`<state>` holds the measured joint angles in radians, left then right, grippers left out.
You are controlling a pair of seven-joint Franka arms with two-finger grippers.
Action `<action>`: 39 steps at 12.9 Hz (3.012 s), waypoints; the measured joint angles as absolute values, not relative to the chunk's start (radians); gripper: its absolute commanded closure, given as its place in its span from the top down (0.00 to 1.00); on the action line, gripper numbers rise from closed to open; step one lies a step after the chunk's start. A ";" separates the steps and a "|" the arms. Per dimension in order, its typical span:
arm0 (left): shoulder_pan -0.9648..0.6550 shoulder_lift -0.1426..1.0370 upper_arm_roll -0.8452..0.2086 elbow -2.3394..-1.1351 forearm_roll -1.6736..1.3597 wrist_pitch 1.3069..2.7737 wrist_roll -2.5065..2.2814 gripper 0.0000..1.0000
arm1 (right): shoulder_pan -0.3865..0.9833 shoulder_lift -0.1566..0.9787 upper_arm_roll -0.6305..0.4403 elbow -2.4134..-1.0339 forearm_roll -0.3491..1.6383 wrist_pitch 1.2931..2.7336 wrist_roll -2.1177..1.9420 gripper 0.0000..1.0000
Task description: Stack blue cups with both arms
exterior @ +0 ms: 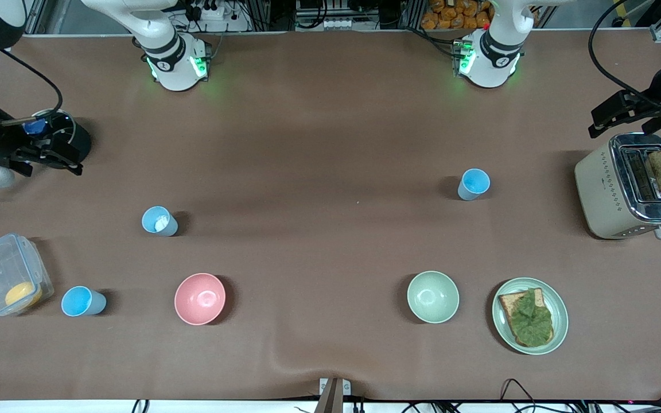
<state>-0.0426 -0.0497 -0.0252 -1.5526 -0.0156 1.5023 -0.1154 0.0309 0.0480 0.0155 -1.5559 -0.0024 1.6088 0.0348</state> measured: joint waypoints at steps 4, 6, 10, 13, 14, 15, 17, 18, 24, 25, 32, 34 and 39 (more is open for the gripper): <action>-0.042 -0.050 -0.025 -1.553 -0.016 1.516 -0.115 1.00 | 0.031 0.048 0.014 -1.556 -0.002 1.610 0.037 1.00; -0.043 -0.050 -0.025 -1.553 -0.016 1.519 -0.115 1.00 | 0.030 0.048 0.012 -1.556 -0.002 1.610 0.038 1.00; -0.042 -0.050 -0.024 -1.552 -0.016 1.520 -0.115 1.00 | 0.030 0.048 0.008 -1.556 -0.002 1.610 0.038 1.00; -0.038 -0.050 -0.021 -1.552 -0.016 1.525 -0.115 1.00 | 0.042 0.048 0.020 -1.555 -0.002 1.590 0.044 1.00; -0.037 -0.050 -0.019 -1.552 -0.016 1.526 -0.115 1.00 | 0.048 0.048 0.021 -1.555 -0.002 1.585 0.049 1.00; -0.036 -0.050 -0.018 -1.552 -0.016 1.526 -0.115 1.00 | 0.050 0.048 0.022 -1.555 -0.002 1.582 0.051 1.00; -0.037 -0.050 -0.019 -1.552 -0.016 1.526 -0.115 1.00 | 0.048 0.048 0.019 -1.555 -0.002 1.580 0.051 1.00; -0.037 -0.050 -0.019 -1.552 -0.016 1.527 -0.115 1.00 | 0.048 0.048 0.018 -1.555 -0.002 1.580 0.051 1.00; -0.041 -0.050 -0.023 -1.552 -0.016 1.528 -0.115 1.00 | 0.049 0.048 0.019 -1.555 -0.002 1.580 0.051 1.00; -0.041 -0.050 -0.023 -1.552 -0.016 1.528 -0.115 1.00 | 0.049 0.048 0.019 -1.555 -0.002 1.580 0.051 1.00; -0.043 -0.040 -0.031 -1.554 -0.016 1.528 -0.115 1.00 | 0.050 0.048 0.021 -1.554 -0.002 1.580 0.051 1.00; -0.043 -0.035 -0.038 -1.557 -0.016 1.528 -0.115 1.00 | 0.050 0.048 0.021 -1.554 -0.002 1.580 0.051 1.00; -0.043 -0.035 -0.059 -1.579 -0.016 1.545 -0.115 1.00 | 0.050 0.048 0.020 -1.554 -0.002 1.580 0.051 1.00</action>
